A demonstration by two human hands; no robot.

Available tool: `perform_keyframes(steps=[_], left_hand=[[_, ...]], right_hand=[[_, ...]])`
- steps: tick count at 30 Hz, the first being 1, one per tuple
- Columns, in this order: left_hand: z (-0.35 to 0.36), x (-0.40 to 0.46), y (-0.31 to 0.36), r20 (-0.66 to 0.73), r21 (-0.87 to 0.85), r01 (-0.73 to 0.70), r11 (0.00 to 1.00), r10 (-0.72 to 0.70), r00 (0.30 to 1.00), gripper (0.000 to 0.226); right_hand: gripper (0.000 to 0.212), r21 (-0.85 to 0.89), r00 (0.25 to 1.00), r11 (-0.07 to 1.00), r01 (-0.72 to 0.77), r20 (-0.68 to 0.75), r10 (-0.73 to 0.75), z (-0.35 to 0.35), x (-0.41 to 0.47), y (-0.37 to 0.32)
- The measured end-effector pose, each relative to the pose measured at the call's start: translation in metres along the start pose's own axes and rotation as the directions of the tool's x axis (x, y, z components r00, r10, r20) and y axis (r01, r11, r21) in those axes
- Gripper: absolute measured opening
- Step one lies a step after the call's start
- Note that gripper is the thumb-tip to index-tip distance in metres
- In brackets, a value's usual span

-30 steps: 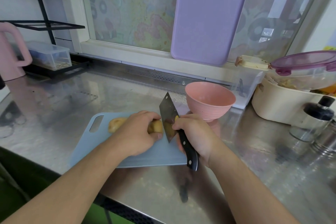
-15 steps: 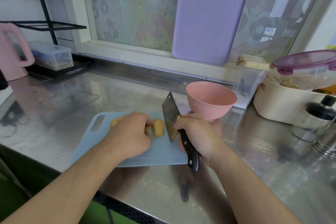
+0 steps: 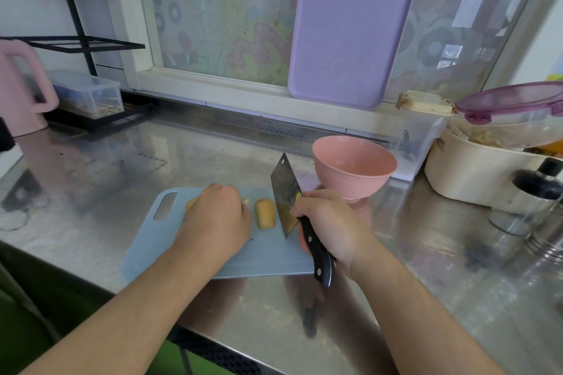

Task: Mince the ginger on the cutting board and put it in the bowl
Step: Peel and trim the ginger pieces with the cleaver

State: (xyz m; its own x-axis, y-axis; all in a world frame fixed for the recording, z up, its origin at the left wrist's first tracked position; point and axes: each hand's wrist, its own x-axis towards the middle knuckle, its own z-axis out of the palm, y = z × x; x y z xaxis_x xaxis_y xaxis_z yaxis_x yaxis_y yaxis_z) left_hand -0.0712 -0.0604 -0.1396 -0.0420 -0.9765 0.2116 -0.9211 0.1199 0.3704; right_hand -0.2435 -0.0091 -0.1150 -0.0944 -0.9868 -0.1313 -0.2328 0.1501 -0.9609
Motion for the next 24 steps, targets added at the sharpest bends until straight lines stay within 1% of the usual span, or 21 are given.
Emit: perform_keyframes(steps=[2, 4, 6, 7, 9, 11, 12, 14, 16, 18, 21, 24], left_hand=[[0.001, -0.001, 0.003, 0.025, -0.084, 0.009, 0.996, -0.007, 1.000, 0.028], [0.003, -0.002, 0.006, 0.050, -0.186, 0.039, 0.982, -0.031, 0.998, 0.024], [0.005, -0.002, 0.008, 0.088, -0.335, 0.089, 0.938, -0.062, 0.994, 0.017], [0.006, -0.002, 0.008, 0.106, -0.385, 0.099, 0.918, -0.062, 0.992, 0.017], [0.007, 0.000, 0.006, 0.124, -0.424, 0.086, 0.902, -0.037, 0.992, 0.022], [0.007, 0.000, 0.004, 0.127, -0.461, 0.084, 0.883, -0.028, 0.992, 0.020], [0.006, 0.000, 0.002, 0.118, -0.475, 0.076, 0.877, -0.022, 0.993, 0.018], [0.005, 0.000, -0.001, 0.043, -0.477, 0.025, 0.878, -0.005, 0.999, 0.017], [0.005, 0.000, -0.004, -0.039, -0.441, -0.027, 0.897, 0.011, 0.999, 0.017], [0.008, -0.001, -0.006, -0.085, -0.398, -0.065, 0.915, 0.034, 0.996, 0.021], [0.016, -0.003, -0.011, -0.114, -0.348, -0.133, 0.928, 0.099, 0.989, 0.029], [0.019, -0.004, -0.016, -0.097, -0.340, -0.192, 0.921, 0.168, 0.981, 0.041]], right_hand=[[0.046, -0.002, 1.000, 1.000, 0.000, 0.006, 0.000, 0.000, 0.000, 0.000], [0.046, 0.001, 1.000, 1.000, 0.000, 0.008, 0.000, 0.000, 0.000, 0.000], [0.047, -0.001, 1.000, 1.000, 0.000, 0.008, 0.000, 0.000, 0.000, -0.001], [0.047, -0.002, 1.000, 1.000, -0.001, 0.007, 0.001, -0.001, 0.001, -0.001], [0.048, -0.002, 1.000, 1.000, 0.001, 0.008, -0.001, -0.001, 0.000, -0.001], [0.048, -0.005, 1.000, 1.000, 0.004, 0.015, -0.004, -0.001, 0.000, 0.000], [0.049, -0.005, 1.000, 1.000, 0.005, 0.017, -0.005, -0.001, -0.001, 0.000], [0.049, -0.006, 1.000, 1.000, 0.008, 0.016, -0.008, -0.001, -0.001, -0.001], [0.050, -0.008, 1.000, 1.000, 0.011, 0.012, -0.011, -0.001, -0.001, -0.001], [0.049, -0.006, 1.000, 1.000, 0.011, 0.012, -0.011, -0.001, -0.001, 0.000], [0.047, -0.003, 1.000, 1.000, 0.008, 0.008, -0.008, -0.001, -0.001, 0.000], [0.046, 0.000, 1.000, 1.000, 0.003, 0.002, -0.003, -0.001, 0.000, 0.001]])
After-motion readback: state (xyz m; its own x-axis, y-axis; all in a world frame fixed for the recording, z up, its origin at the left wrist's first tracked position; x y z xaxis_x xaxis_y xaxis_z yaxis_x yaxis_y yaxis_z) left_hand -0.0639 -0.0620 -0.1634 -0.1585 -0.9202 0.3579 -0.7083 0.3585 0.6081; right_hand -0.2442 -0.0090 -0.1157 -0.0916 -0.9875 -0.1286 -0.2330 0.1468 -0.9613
